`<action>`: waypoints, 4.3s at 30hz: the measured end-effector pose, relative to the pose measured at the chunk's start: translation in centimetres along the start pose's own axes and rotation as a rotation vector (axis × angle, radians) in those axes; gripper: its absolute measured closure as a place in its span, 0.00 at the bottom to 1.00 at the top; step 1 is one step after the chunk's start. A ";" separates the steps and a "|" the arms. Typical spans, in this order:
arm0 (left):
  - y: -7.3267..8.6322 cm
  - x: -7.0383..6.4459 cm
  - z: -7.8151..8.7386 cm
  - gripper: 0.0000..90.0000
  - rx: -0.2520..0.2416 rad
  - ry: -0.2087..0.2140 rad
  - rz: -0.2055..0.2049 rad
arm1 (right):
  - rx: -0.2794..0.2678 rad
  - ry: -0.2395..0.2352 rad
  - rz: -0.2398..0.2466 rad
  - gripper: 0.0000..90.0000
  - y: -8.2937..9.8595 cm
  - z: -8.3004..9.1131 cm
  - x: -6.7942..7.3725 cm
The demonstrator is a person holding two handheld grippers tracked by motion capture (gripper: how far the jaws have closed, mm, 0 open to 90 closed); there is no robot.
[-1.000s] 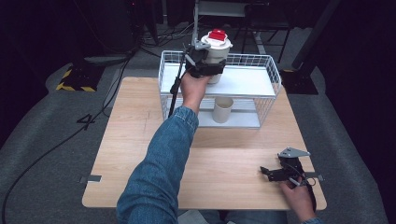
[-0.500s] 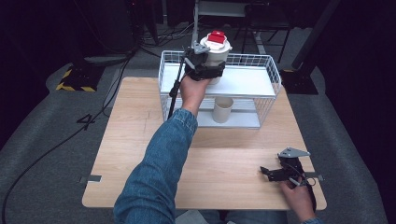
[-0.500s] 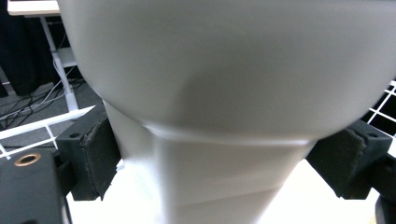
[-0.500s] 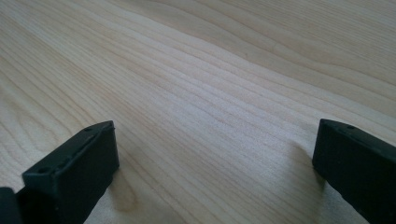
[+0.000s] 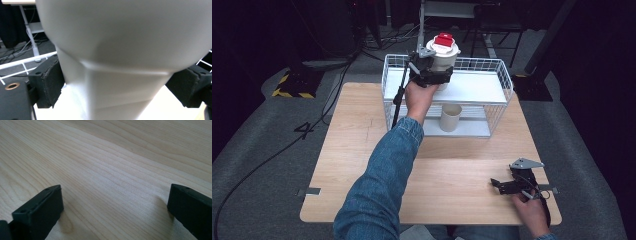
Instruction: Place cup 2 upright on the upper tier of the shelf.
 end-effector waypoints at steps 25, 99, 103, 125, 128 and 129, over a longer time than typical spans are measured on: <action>-0.1 -0.6 5.9 0.02 -0.033 0.023 -0.014 | 0.002 0.001 0.003 0.01 0.0 0.0 0.0; 20.2 -1.7 25.8 0.09 0.155 0.071 -0.069 | 0.006 -0.027 0.023 0.00 -0.1 -0.1 -0.2; 21.6 -1.6 25.7 0.09 0.177 0.079 -0.053 | 0.005 -0.028 0.023 0.00 -0.1 -0.1 -0.2; 30.1 -0.1 23.0 0.09 0.421 0.028 -0.034 | 0.006 -0.028 0.023 0.00 -0.1 -0.1 -0.2; 30.7 0.2 22.9 0.09 0.445 0.033 -0.020 | 0.005 -0.028 0.023 0.01 -0.1 -0.1 -0.2; 31.0 0.2 22.8 0.09 0.457 0.036 -0.012 | 0.005 -0.028 0.023 0.00 -0.1 -0.1 -0.2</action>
Point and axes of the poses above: each handheld gripper's, and its own axes: z roughly backward along the jaws, y roughly out of its underside, x roughly to its left, the point moved 8 cm from there along -z, roughly forward along the jaws, and after that the axes turned 8 degrees about -z, right-handed, at the moved point
